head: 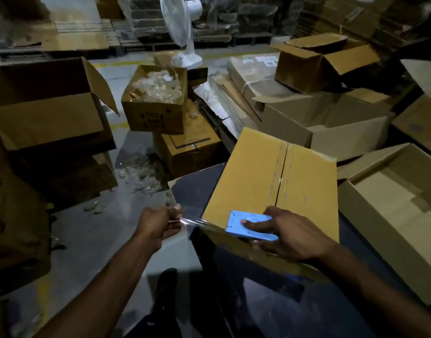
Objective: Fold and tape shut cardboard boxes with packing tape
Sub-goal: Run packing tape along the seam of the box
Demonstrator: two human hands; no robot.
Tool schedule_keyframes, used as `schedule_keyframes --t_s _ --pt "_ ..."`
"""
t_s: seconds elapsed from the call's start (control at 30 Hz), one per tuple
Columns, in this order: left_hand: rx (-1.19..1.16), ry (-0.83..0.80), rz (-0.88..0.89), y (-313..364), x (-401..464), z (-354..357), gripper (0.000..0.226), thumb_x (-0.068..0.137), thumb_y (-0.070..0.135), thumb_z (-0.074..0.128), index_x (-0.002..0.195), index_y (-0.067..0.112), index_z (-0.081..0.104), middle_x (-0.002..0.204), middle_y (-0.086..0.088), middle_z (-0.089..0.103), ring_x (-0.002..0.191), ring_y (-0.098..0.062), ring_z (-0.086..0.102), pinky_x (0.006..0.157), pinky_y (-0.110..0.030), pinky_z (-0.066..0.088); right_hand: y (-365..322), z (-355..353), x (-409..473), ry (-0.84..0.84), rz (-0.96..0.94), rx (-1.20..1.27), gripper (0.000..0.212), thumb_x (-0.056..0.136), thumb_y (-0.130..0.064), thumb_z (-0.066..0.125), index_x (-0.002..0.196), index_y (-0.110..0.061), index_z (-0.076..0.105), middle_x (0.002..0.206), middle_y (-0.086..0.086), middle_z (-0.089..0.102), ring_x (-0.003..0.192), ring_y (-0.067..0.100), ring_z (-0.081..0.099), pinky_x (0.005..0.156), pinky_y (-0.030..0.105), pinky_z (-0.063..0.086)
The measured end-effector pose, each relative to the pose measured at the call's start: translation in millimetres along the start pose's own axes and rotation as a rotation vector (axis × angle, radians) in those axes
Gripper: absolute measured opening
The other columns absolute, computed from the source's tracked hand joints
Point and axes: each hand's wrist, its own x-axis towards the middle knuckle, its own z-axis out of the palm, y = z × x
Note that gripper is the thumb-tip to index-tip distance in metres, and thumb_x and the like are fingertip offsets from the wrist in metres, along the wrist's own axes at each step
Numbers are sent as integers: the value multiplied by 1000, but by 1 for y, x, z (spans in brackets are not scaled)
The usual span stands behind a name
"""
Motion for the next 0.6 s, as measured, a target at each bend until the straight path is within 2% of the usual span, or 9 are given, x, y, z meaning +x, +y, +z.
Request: schedule_keyframes --t_s 0.1,0.23,0.3,0.43,0.6 --pt "42 -126 4 -5 5 11 23 94 15 85 84 7 66 76 -15 54 55 -21 49 57 -34 45 8 3 1 -84 17 -23 61 100 -68 55 155 -69 28 112 -6 47 91 18 50 72 37 48" --pt "90 -19 89 -31 13 29 43 91 12 90 62 16 58 59 -10 54 52 -19 51 49 -28 45 12 13 4 -132 50 -31 61 100 -68 54 155 -68 29 112 -6 46 95 19 54 75 39 53" --pt "106 26 118 -43 19 31 46 91 16 91 59 17 58 57 -10 55 54 -20 52 51 -30 46 11 17 5 -153 56 -44 61 100 -67 55 156 -66 30 114 -3 47 98 25 58 76 40 54" --pt "214 121 194 -49 21 35 48 89 34 91 50 25 66 54 -3 63 52 -23 63 61 -43 59 12 18 8 -151 55 -54 61 100 -67 54 157 -63 31 117 0 48 99 27 59 77 39 55" --pt "242 138 207 -52 31 36 45 84 41 91 51 25 65 53 -2 62 52 -22 63 61 -46 60 10 23 14 -145 58 -54 61 101 -65 55 157 -63 32 111 -3 44 96 24 56 72 37 48"
